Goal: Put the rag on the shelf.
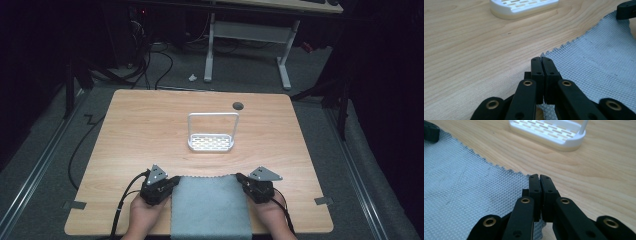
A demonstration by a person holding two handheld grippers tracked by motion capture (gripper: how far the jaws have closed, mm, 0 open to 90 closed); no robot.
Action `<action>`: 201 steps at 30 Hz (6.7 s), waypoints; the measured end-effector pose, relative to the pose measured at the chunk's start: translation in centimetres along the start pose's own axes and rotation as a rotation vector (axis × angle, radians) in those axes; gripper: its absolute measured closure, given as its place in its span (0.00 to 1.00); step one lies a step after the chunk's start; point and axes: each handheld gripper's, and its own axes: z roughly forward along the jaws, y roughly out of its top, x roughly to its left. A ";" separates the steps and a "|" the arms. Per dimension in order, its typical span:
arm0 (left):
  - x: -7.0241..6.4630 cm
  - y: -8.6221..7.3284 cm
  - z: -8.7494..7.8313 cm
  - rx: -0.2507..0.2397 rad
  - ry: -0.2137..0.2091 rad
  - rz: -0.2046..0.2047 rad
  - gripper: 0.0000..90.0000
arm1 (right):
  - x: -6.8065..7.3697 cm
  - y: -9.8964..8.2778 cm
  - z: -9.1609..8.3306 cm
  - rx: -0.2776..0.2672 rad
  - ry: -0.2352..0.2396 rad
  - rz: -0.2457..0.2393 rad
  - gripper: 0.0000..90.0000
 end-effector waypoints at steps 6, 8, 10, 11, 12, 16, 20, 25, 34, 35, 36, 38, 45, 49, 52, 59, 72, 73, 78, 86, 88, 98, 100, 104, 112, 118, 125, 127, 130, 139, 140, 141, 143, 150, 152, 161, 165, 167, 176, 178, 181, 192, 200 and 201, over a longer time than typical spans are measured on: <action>-0.5 0.8 -1.0 -0.051 0.001 0.026 0.98 | 0.0 0.6 -1.1 -0.062 -0.007 0.004 0.99; -0.6 0.9 -1.1 -0.058 -0.003 0.024 0.98 | 0.0 0.7 -1.3 -0.072 -0.007 0.001 0.99; -0.8 1.3 -1.5 -0.077 -0.015 0.017 0.98 | 0.1 0.9 -1.8 -0.101 -0.014 -0.007 0.99; -0.9 1.4 -1.6 -0.085 -0.019 0.015 0.98 | 0.1 1.0 -1.9 -0.110 -0.015 -0.005 0.99; -0.9 1.5 -1.7 -0.092 -0.021 0.011 0.98 | 0.1 1.1 -2.0 -0.118 -0.015 -0.007 0.99; -1.0 1.8 -2.4 -0.121 -0.024 0.009 0.98 | 0.2 1.3 -2.4 -0.143 -0.018 -0.010 0.99; -1.2 2.2 -3.3 -0.156 -0.021 0.016 0.98 | 0.4 1.8 -3.2 -0.177 -0.022 -0.016 0.99; -1.6 2.8 -4.5 -0.210 -0.016 0.027 0.98 | 0.6 2.5 -4.4 -0.226 -0.032 -0.026 0.99; -3.1 4.3 -7.1 -0.319 -0.005 0.076 0.98 | 0.7 3.9 -6.9 -0.325 -0.045 -0.036 0.99; -3.2 4.5 -7.4 -0.333 -0.002 0.084 0.98 | 0.7 4.1 -7.2 -0.338 -0.048 -0.037 0.99; -3.4 4.6 -7.7 -0.346 0.000 0.092 0.98 | 0.8 4.3 -7.6 -0.353 -0.045 -0.039 0.99; -3.7 5.0 -8.4 -0.372 0.003 0.101 0.99 | 1.2 4.7 -8.4 -0.383 -0.048 -0.052 0.99; -4.7 6.0 -10.3 -0.433 0.000 0.138 0.99 | 2.3 6.1 -10.7 -0.469 -0.043 -0.080 0.99; -4.9 6.2 -10.7 -0.449 -0.005 0.141 0.99 | 2.6 6.4 -11.1 -0.485 -0.040 -0.087 0.99; -4.8 6.8 -11.1 -0.459 -0.003 0.139 0.99 | 2.5 6.7 -11.4 -0.496 -0.038 -0.087 0.99; -3.8 8.9 -11.2 -0.464 0.010 0.150 0.99 | 1.8 7.9 -11.8 -0.509 -0.049 -0.089 0.99; -1.5 12.9 -8.9 -0.453 0.059 0.147 0.99 | -1.0 12.0 -10.0 -0.507 -0.046 -0.048 0.99; -1.5 12.9 -8.9 -0.453 0.059 0.147 0.99 | -1.3 12.3 -9.8 -0.504 -0.046 -0.045 0.99; -0.1 15.5 -7.8 -0.445 0.066 0.121 0.99 | -2.6 14.0 -8.9 -0.503 -0.047 -0.005 0.99; 1.2 18.8 -6.3 -0.438 0.135 0.159 0.99 | -4.3 16.7 -7.6 -0.502 -0.065 0.023 0.99; 1.7 19.6 -5.9 -0.440 0.144 0.153 0.99 | -4.8 17.3 -7.0 -0.498 -0.070 0.030 0.99; 4.1 22.5 -3.4 -0.405 0.198 0.151 0.99 | -6.9 19.9 -3.9 -0.482 -0.089 0.058 0.99; 5.0 22.9 -2.4 -0.386 0.203 0.136 0.99 | -7.8 20.4 -2.5 -0.463 -0.091 0.080 0.99; 6.0 23.0 -0.3 -0.320 0.214 0.132 0.99 | -9.3 20.8 -0.6 -0.433 -0.089 0.105 0.99; 8.1 20.6 3.8 -0.178 0.150 0.094 0.99 | -10.7 20.1 3.2 -0.308 -0.127 0.063 0.99; 8.6 18.0 5.0 -0.125 0.111 0.069 0.99 | -10.8 17.9 5.0 -0.243 -0.097 0.058 0.99; 8.4 15.9 5.3 -0.108 0.052 0.056 0.99 | -10.5 15.7 5.6 -0.207 -0.074 0.067 0.99; 8.2 15.3 5.4 -0.112 0.033 0.059 0.99 | -10.3 15.0 5.7 -0.202 -0.065 0.076 0.99; 8.0 14.4 5.7 -0.112 0.013 0.048 0.99 | -10.0 14.1 5.9 -0.189 -0.053 0.077 0.99; 7.6 12.0 6.2 -0.114 -0.026 -0.008 0.99 | -9.4 12.1 6.2 -0.178 -0.031 0.107 0.99; 7.6 11.8 6.1 -0.121 -0.030 -0.018 0.99 | -9.4 11.8 6.2 -0.167 -0.033 0.113 0.99; 7.5 11.7 6.1 -0.122 -0.034 -0.023 0.99 | -9.4 11.6 6.3 -0.160 -0.031 0.116 0.99; 7.5 11.5 6.2 -0.115 -0.035 -0.021 0.99 | -9.3 11.1 6.4 -0.149 -0.031 0.113 0.99; 7.9 10.2 6.9 -0.084 -0.042 -0.043 0.98 | -9.1 9.2 7.2 -0.144 -0.022 0.139 0.99; 8.0 10.0 7.0 -0.076 -0.044 -0.053 0.98 | -9.2 8.8 7.2 -0.142 -0.015 0.153 0.99; 8.6 10.1 6.0 -0.116 0.004 -0.076 0.77 | -9.3 8.7 7.0 -0.148 -0.033 0.160 0.87; 9.2 10.3 5.0 -0.137 0.011 -0.084 0.71 | -9.8 9.0 6.5 -0.158 -0.041 0.165 0.83; 9.5 10.4 4.5 -0.142 0.021 -0.081 0.69 | -10.0 9.1 6.2 -0.162 -0.049 0.161 0.82; 10.9 10.6 2.5 -0.168 0.101 -0.090 0.59 | -11.2 9.5 4.9 -0.186 -0.075 0.163 0.80; 11.1 10.6 2.2 -0.173 0.122 -0.090 0.58 | -11.3 9.5 4.8 -0.188 -0.080 0.161 0.80; 11.3 10.6 2.1 -0.169 0.131 -0.088 0.58 | -11.4 9.5 4.6 -0.186 -0.086 0.159 0.80; 11.5 10.4 1.8 -0.163 0.146 -0.080 0.58 | -11.4 9.6 4.6 -0.190 -0.083 0.163 0.80; 10.8 9.8 1.4 -0.170 0.141 -0.066 0.58 | -11.1 9.5 4.1 -0.179 -0.072 0.156 0.75; 10.7 9.8 1.2 -0.161 0.145 -0.062 0.59 | -11.0 9.5 3.9 -0.179 -0.070 0.154 0.74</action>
